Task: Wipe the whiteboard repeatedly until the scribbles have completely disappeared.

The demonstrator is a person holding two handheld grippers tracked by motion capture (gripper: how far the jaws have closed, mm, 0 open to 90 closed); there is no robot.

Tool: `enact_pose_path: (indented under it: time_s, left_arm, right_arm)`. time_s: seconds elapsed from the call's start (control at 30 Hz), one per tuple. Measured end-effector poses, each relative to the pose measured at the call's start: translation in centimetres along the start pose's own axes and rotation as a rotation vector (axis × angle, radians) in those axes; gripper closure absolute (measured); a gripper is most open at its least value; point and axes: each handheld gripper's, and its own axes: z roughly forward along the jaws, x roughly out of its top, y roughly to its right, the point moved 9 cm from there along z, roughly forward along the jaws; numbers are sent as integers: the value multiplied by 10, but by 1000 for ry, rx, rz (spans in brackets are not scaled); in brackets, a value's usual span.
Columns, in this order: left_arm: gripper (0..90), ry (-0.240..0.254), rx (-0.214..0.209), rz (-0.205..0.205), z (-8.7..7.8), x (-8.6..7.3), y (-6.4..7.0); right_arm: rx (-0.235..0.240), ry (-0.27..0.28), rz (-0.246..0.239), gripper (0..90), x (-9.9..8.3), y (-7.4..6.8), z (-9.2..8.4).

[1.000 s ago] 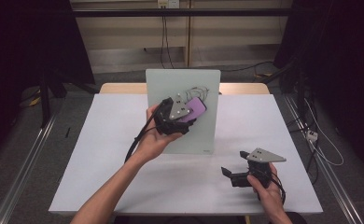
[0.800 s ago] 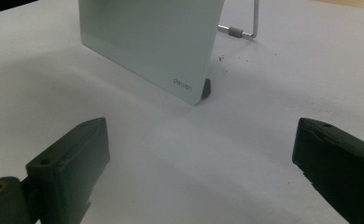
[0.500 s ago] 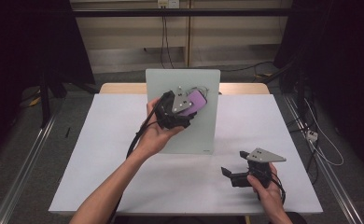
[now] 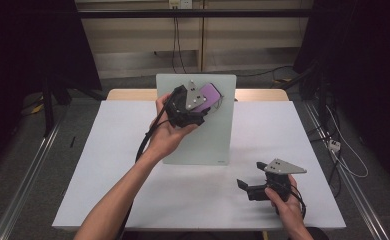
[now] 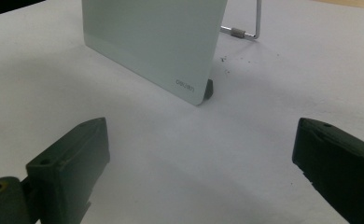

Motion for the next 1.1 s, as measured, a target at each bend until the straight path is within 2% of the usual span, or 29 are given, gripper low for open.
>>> enact_pose_path:
  time_s: [0.13, 0.3, 0.37, 0.4, 0.43, 0.53, 0.67, 0.73, 0.87, 0.97, 1.1]
  left_arm:
    - [410, -38, -36, 39, 9, -10, 22]
    - [410, -49, -120, 16, 19, -21, 47]
    - [410, -59, -127, 29, 22, -23, 53]
    - [410, -61, -118, 34, 22, -22, 54]
    - [411, -64, -119, 42, 23, -21, 53]
    - [411, -55, -139, 14, 21, -14, 42]
    - [410, -12, -118, -38, 14, 3, 20]
    - [410, 4, -88, -49, 10, 11, 10]
    - [410, 49, -66, -78, 4, 27, -5]
    - [410, 61, -65, -77, 3, 36, -7]
    - [410, 31, -94, -48, 16, 32, 7]
  right_arm:
    - [-1, 0, 1, 39, 0, 0, 0]
    - [1, -2, 1, 39, 0, 0, 0]
    - [-1, 1, -2, 39, 0, 0, 0]
    - [-1, 0, -2, 39, 0, 0, 0]
    - [-1, 0, -2, 39, 0, 0, 0]
    - [2, 1, 0, 39, 0, 0, 0]
    - [3, 2, -1, 39, 0, 0, 0]
    - [4, 2, 1, 39, 0, 0, 0]
    - [5, 1, 0, 39, 0, -1, 0]
    - [5, 3, -3, 39, 0, 0, 0]
    - [6, 3, -3, 39, 0, 0, 0]
